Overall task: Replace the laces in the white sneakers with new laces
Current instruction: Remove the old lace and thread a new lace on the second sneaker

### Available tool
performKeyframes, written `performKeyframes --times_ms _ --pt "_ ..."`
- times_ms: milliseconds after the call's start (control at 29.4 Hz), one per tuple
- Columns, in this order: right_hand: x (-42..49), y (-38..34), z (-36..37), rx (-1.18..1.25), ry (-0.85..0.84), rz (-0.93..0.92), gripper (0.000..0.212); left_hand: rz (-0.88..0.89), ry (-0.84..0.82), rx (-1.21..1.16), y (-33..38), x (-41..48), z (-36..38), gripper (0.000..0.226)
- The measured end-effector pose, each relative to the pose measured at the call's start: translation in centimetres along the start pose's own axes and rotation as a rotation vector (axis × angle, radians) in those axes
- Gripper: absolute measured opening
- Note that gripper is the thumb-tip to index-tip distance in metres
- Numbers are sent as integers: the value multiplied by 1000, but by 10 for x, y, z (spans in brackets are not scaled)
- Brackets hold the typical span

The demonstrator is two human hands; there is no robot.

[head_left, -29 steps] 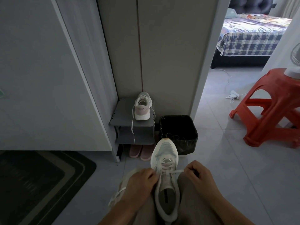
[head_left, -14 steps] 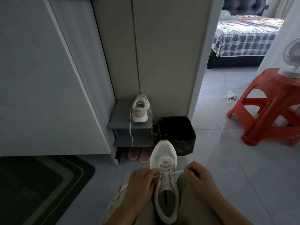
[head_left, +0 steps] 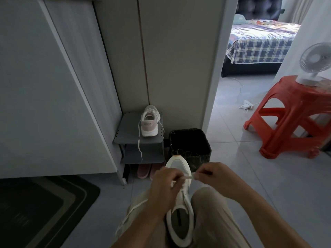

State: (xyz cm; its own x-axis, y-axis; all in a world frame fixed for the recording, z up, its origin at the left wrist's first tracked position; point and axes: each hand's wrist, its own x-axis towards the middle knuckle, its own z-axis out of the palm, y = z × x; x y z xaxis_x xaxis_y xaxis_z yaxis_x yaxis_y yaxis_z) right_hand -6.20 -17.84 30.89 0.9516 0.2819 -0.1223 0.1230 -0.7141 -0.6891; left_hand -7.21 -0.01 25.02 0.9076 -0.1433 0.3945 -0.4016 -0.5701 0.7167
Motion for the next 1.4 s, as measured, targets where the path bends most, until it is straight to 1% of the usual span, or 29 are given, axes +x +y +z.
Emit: performKeyframes --times_ms 34,102,170,204,272,340,408,442,510,544,579,613,647,681,715,749,783,851,919,953,987,1021,1055,1089,1123,1157,1225,1293,1395 --pt "-3 5 -8 -10 8 21 17 -57 41 -31 -4 -1 -5 9" --pt "-10 15 -19 17 -12 50 17 -243 129 -176 -10 0 -17 16" --pt "-16 25 -25 109 -23 83 16 -422 221 -358 -15 -1 -27 14" --pt "-19 30 -26 165 -9 102 17 -480 257 -405 -18 -3 -29 12" --pt "-23 36 -28 228 42 133 19 -569 271 -404 -29 -11 -31 10" --pt "-24 38 -26 219 80 146 19 -621 206 -338 -43 -19 -33 13" --pt "-22 32 -20 153 87 134 18 -611 77 -244 -47 -22 -37 18" --pt "-21 26 -14 116 83 115 18 -542 20 -160 -42 -22 -40 23" --pt "-16 6 -2 72 58 36 20 -250 -77 -23 -17 -15 -44 42" --pt "-13 -6 4 65 41 -18 21 -136 -163 -17 -3 -10 -42 45" --pt "-11 -17 10 63 27 -67 22 -71 -265 -41 11 -6 -39 41" --pt "-8 -27 13 70 24 -109 22 -60 -357 -85 21 -2 -36 31" --pt "-6 -33 15 82 33 -137 21 -84 -405 -146 28 2 -35 14" --pt "-4 -36 13 88 45 -148 20 -141 -392 -228 30 5 -37 5" --pt "-3 -37 9 82 54 -146 19 -206 -334 -275 26 8 -41 14" --pt "-3 -34 5 74 51 -124 17 -278 -270 -309 22 9 -47 19" --pt "-4 -29 0 81 36 -89 15 -311 -199 -309 16 9 -52 20" --pt "-8 -17 -6 133 -9 -17 16 -261 -69 -238 3 6 -65 21" --pt "-11 -9 -9 183 -13 21 22 -209 3 -101 -14 2 -75 24" --pt "-12 -7 -8 200 -3 30 24 -183 4 -11 -22 0 -79 26" --pt "-12 -6 -7 202 5 33 25 -162 -36 72 -27 -1 -83 24" --pt "-12 -8 -4 187 6 30 25 -148 -118 151 -29 -3 -84 25" --pt "-11 -11 1 149 3 22 24 -155 -213 226 -27 -4 -84 40" --pt "-9 -15 7 95 -3 6 21 -161 -292 245 -22 -6 -81 58" --pt "-7 -20 13 43 -14 -14 18 -167 -353 212 -12 -5 -76 67" --pt "-6 -25 19 -8 -22 -39 16 -143 -381 126 1 -4 -70 64" --pt "-2 -32 25 -91 -7 -91 18 -129 -420 -112 21 -1 -55 39" --pt "2 -34 25 -113 20 -85 18 -247 -400 -299 27 2 -47 19" --pt "6 -30 25 -74 9 5 18 -402 -334 -419 22 5 -45 11"
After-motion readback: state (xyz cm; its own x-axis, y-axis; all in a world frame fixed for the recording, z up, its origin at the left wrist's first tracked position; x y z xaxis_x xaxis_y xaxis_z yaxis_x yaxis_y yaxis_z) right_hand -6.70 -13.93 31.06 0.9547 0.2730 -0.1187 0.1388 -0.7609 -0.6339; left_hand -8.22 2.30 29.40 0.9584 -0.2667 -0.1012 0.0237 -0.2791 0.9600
